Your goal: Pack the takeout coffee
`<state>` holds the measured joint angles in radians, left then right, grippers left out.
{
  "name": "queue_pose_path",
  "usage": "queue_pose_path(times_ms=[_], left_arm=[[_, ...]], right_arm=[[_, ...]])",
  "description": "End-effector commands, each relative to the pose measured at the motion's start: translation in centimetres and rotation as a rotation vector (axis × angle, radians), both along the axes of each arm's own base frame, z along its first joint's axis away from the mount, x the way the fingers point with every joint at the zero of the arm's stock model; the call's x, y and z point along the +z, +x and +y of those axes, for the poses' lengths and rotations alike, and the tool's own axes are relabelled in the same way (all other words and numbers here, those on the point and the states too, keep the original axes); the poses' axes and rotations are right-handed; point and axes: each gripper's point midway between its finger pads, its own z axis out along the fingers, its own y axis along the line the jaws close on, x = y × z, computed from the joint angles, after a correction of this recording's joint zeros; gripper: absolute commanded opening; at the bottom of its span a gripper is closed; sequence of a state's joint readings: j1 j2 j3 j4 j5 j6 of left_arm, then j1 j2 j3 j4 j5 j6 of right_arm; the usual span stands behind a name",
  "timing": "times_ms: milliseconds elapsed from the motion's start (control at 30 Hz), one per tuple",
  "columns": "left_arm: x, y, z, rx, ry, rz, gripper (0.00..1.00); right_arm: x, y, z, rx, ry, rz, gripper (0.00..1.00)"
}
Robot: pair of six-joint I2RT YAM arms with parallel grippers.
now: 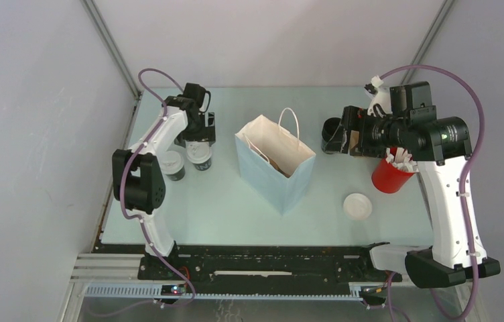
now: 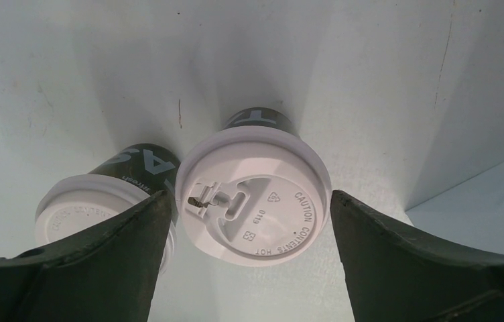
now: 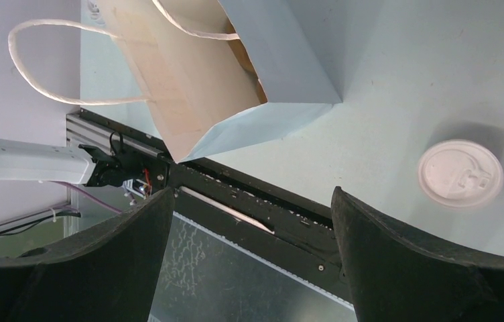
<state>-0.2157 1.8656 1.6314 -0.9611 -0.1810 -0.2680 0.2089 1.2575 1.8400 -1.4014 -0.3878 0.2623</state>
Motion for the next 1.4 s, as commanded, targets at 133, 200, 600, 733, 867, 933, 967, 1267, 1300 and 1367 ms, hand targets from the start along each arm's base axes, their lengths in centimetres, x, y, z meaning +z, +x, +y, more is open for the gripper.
queue_pose_path(times_ms=[133, 200, 600, 733, 867, 933, 967, 1267, 1300, 1367], left_arm=[[0.5, 0.1, 0.0, -0.023, 0.010, -0.014, 0.84], [0.2, 0.0, 0.1, -0.022, 0.017, -0.005, 0.86], [-0.6, -0.3, 0.0, -0.028, 0.012, 0.018, 0.93], [-1.0, -0.5, 0.0, -0.028, 0.012, 0.027, 0.93], [-1.2, -0.7, 0.0, -0.029, 0.011, 0.030, 0.89], [-1.2, -0.7, -0.1, -0.031, 0.007, 0.031, 0.88], [-1.3, -0.7, 0.0, -0.031, 0.010, 0.033, 0.88], [0.3, -1.2, -0.5, -0.046, 0.010, 0.009, 0.73], [0.8, -1.5, -0.7, -0.050, 0.007, -0.002, 0.71], [1.4, -2.4, -1.3, -0.058, -0.001, -0.012, 0.70]], right_arm=[[-0.1, 0.8, 0.4, 0.029, 0.012, -0.028, 0.96], [0.0, 0.9, 0.5, 0.033, 0.015, -0.028, 0.96], [-0.5, 0.9, 0.5, 0.047, 0.013, -0.017, 0.96], [-0.5, 0.9, 0.6, 0.050, 0.016, -0.018, 0.96], [-0.4, 1.0, 0.7, 0.052, 0.020, -0.019, 0.96], [-0.4, 1.0, 0.7, 0.054, 0.023, -0.018, 0.96], [-0.4, 1.0, 0.7, 0.053, 0.023, -0.019, 0.96], [-0.1, 0.9, 0.7, 0.047, 0.027, -0.026, 0.96], [-0.1, 0.9, 0.7, 0.047, 0.025, -0.028, 0.96], [-0.2, 0.8, 0.6, 0.048, 0.019, -0.028, 0.96]])
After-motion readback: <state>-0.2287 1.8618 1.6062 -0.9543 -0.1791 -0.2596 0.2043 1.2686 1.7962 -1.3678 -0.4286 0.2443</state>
